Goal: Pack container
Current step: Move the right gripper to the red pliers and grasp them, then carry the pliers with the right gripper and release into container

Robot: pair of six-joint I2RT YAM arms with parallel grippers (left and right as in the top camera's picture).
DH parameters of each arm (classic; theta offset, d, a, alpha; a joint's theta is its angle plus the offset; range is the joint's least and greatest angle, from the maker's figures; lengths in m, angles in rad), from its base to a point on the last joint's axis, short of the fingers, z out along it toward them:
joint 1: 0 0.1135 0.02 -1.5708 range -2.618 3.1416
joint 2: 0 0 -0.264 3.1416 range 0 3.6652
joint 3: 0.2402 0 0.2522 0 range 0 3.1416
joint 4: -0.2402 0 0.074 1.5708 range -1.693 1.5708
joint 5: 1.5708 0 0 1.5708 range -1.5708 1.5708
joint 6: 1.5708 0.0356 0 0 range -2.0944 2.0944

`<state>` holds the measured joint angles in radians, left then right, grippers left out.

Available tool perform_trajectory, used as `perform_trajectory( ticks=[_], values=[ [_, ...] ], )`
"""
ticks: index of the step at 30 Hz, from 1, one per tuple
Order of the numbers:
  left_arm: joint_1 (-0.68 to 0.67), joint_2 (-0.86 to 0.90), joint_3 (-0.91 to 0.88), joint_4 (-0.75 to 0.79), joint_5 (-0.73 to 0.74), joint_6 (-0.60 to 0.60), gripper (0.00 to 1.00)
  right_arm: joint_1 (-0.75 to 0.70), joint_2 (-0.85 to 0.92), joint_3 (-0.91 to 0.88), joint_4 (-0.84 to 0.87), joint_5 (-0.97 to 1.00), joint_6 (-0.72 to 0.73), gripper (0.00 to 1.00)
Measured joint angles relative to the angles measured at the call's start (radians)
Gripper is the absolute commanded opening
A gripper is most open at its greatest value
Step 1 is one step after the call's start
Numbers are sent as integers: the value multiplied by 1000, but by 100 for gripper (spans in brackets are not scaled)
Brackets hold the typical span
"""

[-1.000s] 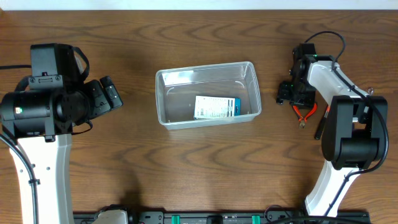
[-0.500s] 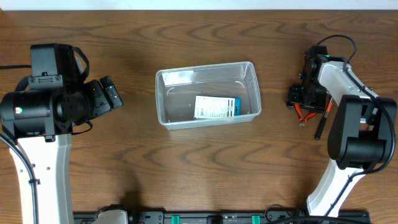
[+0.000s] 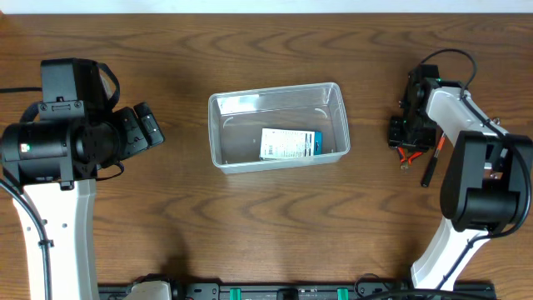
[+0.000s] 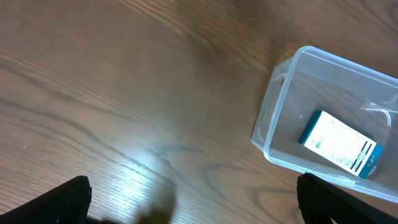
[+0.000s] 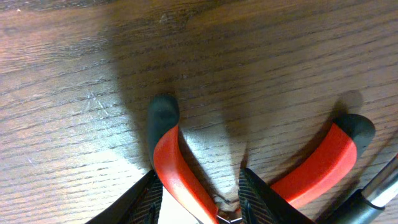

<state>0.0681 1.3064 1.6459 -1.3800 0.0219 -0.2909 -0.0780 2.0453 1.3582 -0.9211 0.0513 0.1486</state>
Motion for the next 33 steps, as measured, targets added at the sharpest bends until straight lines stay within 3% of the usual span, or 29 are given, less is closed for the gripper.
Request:
perform_trajectory(
  ticks=[7,13,18,26,33],
  values=[
    [0,0,0,0,0,0,98,0,-12,-21,28,-30,-5,17],
    [0,0,0,0,0,0,98,0,-15,-25,34,-31,-4,14],
    [0,0,0,0,0,0,98,0,-16,-25,37,-36,-4,1],
    [0,0,0,-1,0,0,98,1,-10,14,-9,-53,-14,1],
    [0,0,0,0,0,0,98,77,-113,192,-98,-85,-116,1]
  ],
)
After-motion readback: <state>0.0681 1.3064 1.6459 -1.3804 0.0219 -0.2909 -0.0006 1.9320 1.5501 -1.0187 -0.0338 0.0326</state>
